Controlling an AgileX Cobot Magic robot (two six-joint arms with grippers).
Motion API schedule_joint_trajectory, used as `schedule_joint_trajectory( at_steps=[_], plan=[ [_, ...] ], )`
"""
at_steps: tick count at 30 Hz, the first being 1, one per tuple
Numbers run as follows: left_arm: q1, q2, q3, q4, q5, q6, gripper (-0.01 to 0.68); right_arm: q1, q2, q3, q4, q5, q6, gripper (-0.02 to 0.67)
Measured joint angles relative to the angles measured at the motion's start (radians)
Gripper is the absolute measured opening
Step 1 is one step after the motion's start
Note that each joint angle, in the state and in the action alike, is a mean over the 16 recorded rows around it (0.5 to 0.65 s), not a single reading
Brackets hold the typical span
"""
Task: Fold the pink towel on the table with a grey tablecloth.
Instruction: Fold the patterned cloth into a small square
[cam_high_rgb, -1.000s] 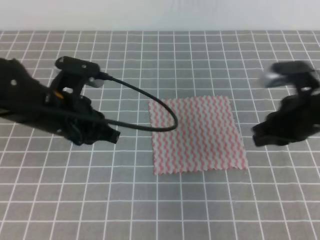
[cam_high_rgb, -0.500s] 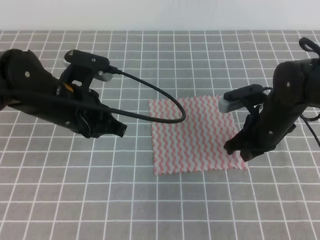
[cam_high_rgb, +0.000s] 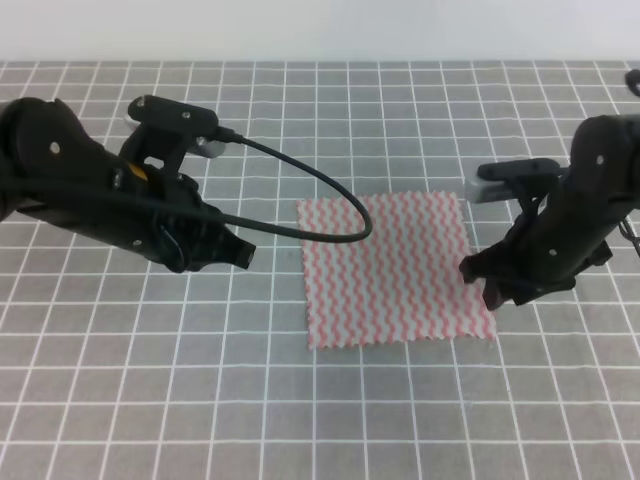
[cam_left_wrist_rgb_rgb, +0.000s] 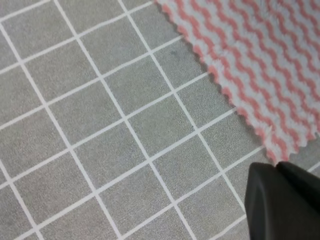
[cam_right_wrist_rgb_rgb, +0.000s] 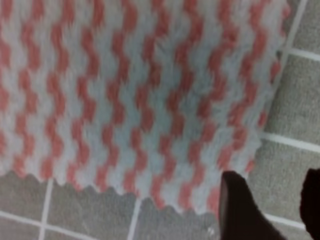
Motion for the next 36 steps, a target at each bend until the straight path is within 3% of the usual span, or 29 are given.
schedule_joint_trajectory(
  at_steps=[5, 16, 36],
  plan=[
    [0.0, -0.001, 0.0, -0.014, -0.005, -0.002, -0.002, -0.014, 0.005, 0.001, 0.029, -0.009, 0.01, 0.285],
    [0.0, -0.001, 0.0, -0.037, -0.011, 0.002, -0.001, -0.012, 0.041, 0.001, 0.066, 0.014, -0.008, 0.284],
    [0.0, 0.004, 0.0, -0.037, -0.013, 0.009, -0.001, 0.006, 0.069, 0.001, 0.043, 0.041, -0.04, 0.205]
  ],
)
